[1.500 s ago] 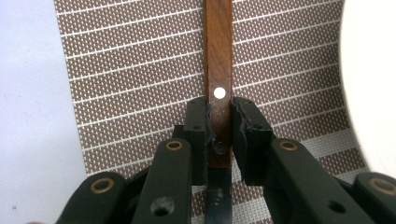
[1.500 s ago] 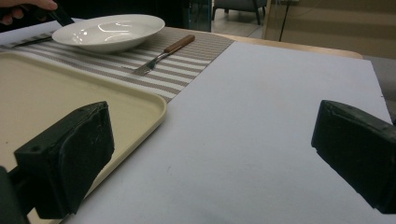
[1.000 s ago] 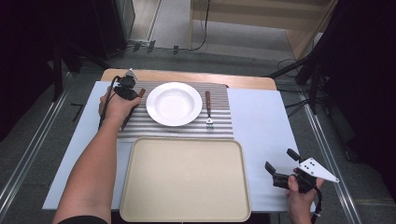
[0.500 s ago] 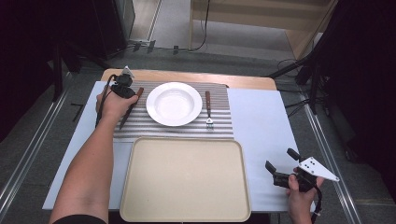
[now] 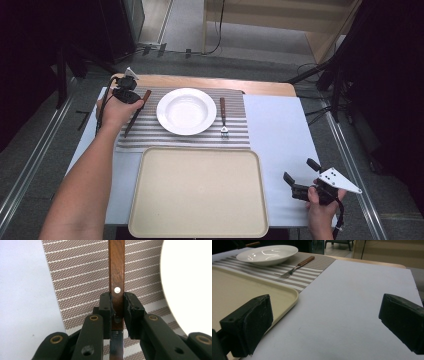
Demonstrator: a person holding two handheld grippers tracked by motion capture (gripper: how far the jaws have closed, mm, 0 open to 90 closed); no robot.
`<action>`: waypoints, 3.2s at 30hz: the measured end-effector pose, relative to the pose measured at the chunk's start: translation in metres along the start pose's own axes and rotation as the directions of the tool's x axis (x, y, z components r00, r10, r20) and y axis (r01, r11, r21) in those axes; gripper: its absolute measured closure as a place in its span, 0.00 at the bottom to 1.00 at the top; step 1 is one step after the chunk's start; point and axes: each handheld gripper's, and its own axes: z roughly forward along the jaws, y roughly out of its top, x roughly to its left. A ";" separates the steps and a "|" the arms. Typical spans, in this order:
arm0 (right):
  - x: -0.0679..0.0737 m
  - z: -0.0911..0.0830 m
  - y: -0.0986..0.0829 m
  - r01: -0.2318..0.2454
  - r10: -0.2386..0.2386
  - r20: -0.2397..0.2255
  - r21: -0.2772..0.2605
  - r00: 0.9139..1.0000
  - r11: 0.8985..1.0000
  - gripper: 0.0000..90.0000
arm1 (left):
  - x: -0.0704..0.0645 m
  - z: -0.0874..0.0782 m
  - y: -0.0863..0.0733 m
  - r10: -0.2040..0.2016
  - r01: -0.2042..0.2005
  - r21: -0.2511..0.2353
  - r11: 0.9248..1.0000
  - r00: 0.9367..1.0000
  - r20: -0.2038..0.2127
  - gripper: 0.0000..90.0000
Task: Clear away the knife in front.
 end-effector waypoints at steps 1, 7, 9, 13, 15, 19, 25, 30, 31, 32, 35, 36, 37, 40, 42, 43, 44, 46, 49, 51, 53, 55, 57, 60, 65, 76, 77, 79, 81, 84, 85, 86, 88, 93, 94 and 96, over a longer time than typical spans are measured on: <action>0.000 0.000 0.000 0.000 0.000 0.000 0.000 1.000 1.000 0.00 | -0.001 -0.002 -0.001 0.003 -0.003 0.000 1.000 1.000 0.006 0.86; 0.000 0.001 0.000 -0.007 0.007 0.000 0.000 1.000 1.000 0.00 | -0.003 -0.009 -0.005 0.000 0.000 -0.002 1.000 0.999 0.040 0.86; -0.001 0.000 0.000 -0.009 0.009 -0.002 0.001 1.000 1.000 0.00 | -0.005 -0.011 -0.007 0.000 -0.001 0.003 1.000 0.999 0.049 0.86; -0.001 0.000 0.000 -0.010 0.010 -0.003 -0.001 1.000 1.000 0.00 | -0.011 -0.015 -0.011 0.015 -0.015 -0.002 1.000 0.998 0.057 0.86; -0.001 0.000 0.000 -0.009 0.009 -0.005 -0.001 1.000 1.000 0.00 | -0.014 -0.018 -0.013 0.025 -0.025 -0.002 1.000 0.998 0.063 0.86; -0.001 0.001 0.000 -0.008 0.008 -0.006 -0.001 1.000 1.000 0.00 | -0.018 -0.023 -0.017 0.035 -0.034 -0.010 0.999 0.995 0.089 0.86; -0.001 0.001 0.000 -0.008 0.008 -0.006 -0.001 1.000 1.000 0.00 | -0.024 -0.036 -0.023 0.045 -0.041 -0.040 0.998 0.993 0.113 0.86; 0.000 0.002 0.000 -0.005 0.004 -0.006 -0.001 1.000 1.000 0.00 | -0.033 -0.043 -0.029 0.064 -0.058 -0.048 0.997 0.990 0.124 0.86; 0.000 0.001 0.000 -0.006 0.006 -0.007 -0.001 1.000 1.000 0.00 | -0.035 -0.045 -0.031 0.072 -0.067 -0.048 0.997 0.991 0.115 0.86; 0.000 0.001 0.000 -0.006 0.006 -0.007 -0.001 1.000 1.000 0.00 | -0.036 -0.046 -0.032 0.079 -0.074 -0.048 0.996 0.990 0.114 0.86; 0.000 0.001 0.000 -0.006 0.006 -0.007 -0.001 1.000 1.000 0.00 | -0.038 -0.049 -0.036 0.079 -0.073 -0.049 0.996 0.989 0.127 0.86; 0.000 0.001 0.000 -0.006 0.006 -0.007 -0.001 1.000 1.000 0.00 | -0.039 -0.048 -0.037 0.082 -0.077 -0.044 0.996 0.989 0.125 0.86; 0.000 0.002 0.000 -0.005 0.005 -0.006 -0.001 1.000 1.000 0.00 | -0.039 -0.047 -0.038 0.083 -0.079 -0.041 0.996 0.989 0.122 0.86; 0.000 0.002 0.000 -0.005 0.005 -0.006 -0.001 1.000 1.000 0.00 | -0.038 -0.045 -0.042 0.076 -0.071 -0.041 0.997 0.989 0.130 0.86; 0.000 0.002 0.000 -0.005 0.005 -0.006 0.000 1.000 1.000 0.00 | -0.039 -0.047 -0.044 0.078 -0.073 -0.046 0.996 0.988 0.133 0.86; 0.000 0.002 0.000 -0.006 0.006 -0.006 -0.001 1.000 1.000 0.00 | -0.042 -0.050 -0.048 0.086 -0.079 -0.059 0.995 0.987 0.134 0.86; 0.000 0.002 0.000 -0.006 0.006 -0.007 -0.001 1.000 1.000 0.00 | -0.042 -0.050 -0.048 0.086 -0.079 -0.059 0.995 0.987 0.134 0.86; -0.001 0.002 0.000 -0.005 0.005 -0.006 -0.001 1.000 1.000 0.00 | -0.044 -0.055 -0.051 0.098 -0.089 -0.066 0.994 0.986 0.136 0.86; 0.000 0.002 0.000 -0.005 0.005 -0.006 0.000 1.000 1.000 0.00 | -0.049 -0.060 -0.058 0.111 -0.101 -0.077 0.992 0.984 0.142 0.86; 0.000 0.002 0.000 -0.006 0.006 -0.006 0.001 1.000 1.000 0.00 | -0.052 -0.062 -0.062 0.117 -0.106 -0.083 0.991 0.982 0.147 0.86; 0.000 0.002 0.000 -0.006 0.006 -0.005 0.001 1.000 1.000 0.00 | -0.056 -0.065 -0.070 0.128 -0.115 -0.087 0.990 0.979 0.162 0.86; 0.000 0.002 0.000 -0.005 0.005 -0.005 0.002 1.000 1.000 0.00 | -0.060 -0.067 -0.075 0.132 -0.118 -0.096 0.988 0.977 0.166 0.86; 0.000 0.002 0.000 -0.005 0.005 -0.004 0.002 1.000 1.000 0.00 | -0.061 -0.068 -0.078 0.134 -0.118 -0.098 0.988 0.976 0.173 0.86; 0.000 0.002 0.000 -0.003 0.003 -0.004 0.003 1.000 1.000 0.00 | -0.066 -0.068 -0.086 0.135 -0.118 -0.102 0.988 0.972 0.192 0.86; 0.000 0.002 0.000 -0.004 0.004 -0.004 0.003 1.000 1.000 0.00 | -0.073 -0.067 -0.099 0.143 -0.125 -0.102 0.987 0.968 0.204 0.86; 0.000 0.002 0.000 -0.004 0.004 -0.003 0.003 1.000 1.000 0.00 | -0.093 -0.063 -0.127 0.172 -0.159 -0.071 0.985 0.956 0.237 0.86; 0.000 0.002 0.000 -0.004 0.004 -0.002 0.003 1.000 1.000 0.00 | -0.095 -0.063 -0.130 0.166 -0.154 -0.068 0.986 0.957 0.238 0.86; 0.000 0.002 0.000 -0.006 0.006 -0.002 0.002 1.000 1.000 0.00 | -0.099 -0.062 -0.135 0.172 -0.163 -0.059 0.985 0.953 0.248 0.86; 0.000 0.002 0.000 -0.007 0.007 -0.002 0.002 1.000 1.000 0.00 | -0.103 -0.061 -0.142 0.165 -0.157 -0.053 0.986 0.956 0.241 0.86; 0.000 0.003 0.000 -0.004 0.004 -0.001 0.004 1.000 1.000 0.00 | -0.104 -0.059 -0.150 0.140 -0.132 -0.049 0.990 0.959 0.248 0.86; 0.000 0.003 0.000 -0.004 0.004 -0.001 0.004 1.000 1.000 0.00 | -0.105 -0.057 -0.153 0.137 -0.130 -0.045 0.990 0.958 0.251 0.86; 0.000 0.003 0.000 -0.005 0.005 0.001 0.005 1.000 1.000 0.00 | -0.105 -0.056 -0.156 0.132 -0.124 -0.048 0.991 0.959 0.253 0.86; 0.000 0.003 -0.001 -0.004 0.004 0.002 0.005 1.000 1.000 0.00 | -0.107 -0.054 -0.161 0.125 -0.119 -0.039 0.992 0.957 0.262 0.86; 0.000 0.003 -0.001 -0.005 0.005 0.003 0.006 1.000 1.000 0.00 | -0.110 -0.052 -0.173 0.112 -0.106 -0.040 0.994 0.957 0.267 0.86; 0.000 0.003 -0.001 -0.006 0.006 0.003 0.007 1.000 1.000 0.00 | -0.110 -0.050 -0.175 0.114 -0.109 -0.034 0.993 0.958 0.264 0.86; 0.000 0.003 -0.001 -0.005 0.005 0.003 0.008 1.000 1.000 0.00 | -0.109 -0.047 -0.180 0.102 -0.098 -0.028 0.995 0.957 0.272 0.86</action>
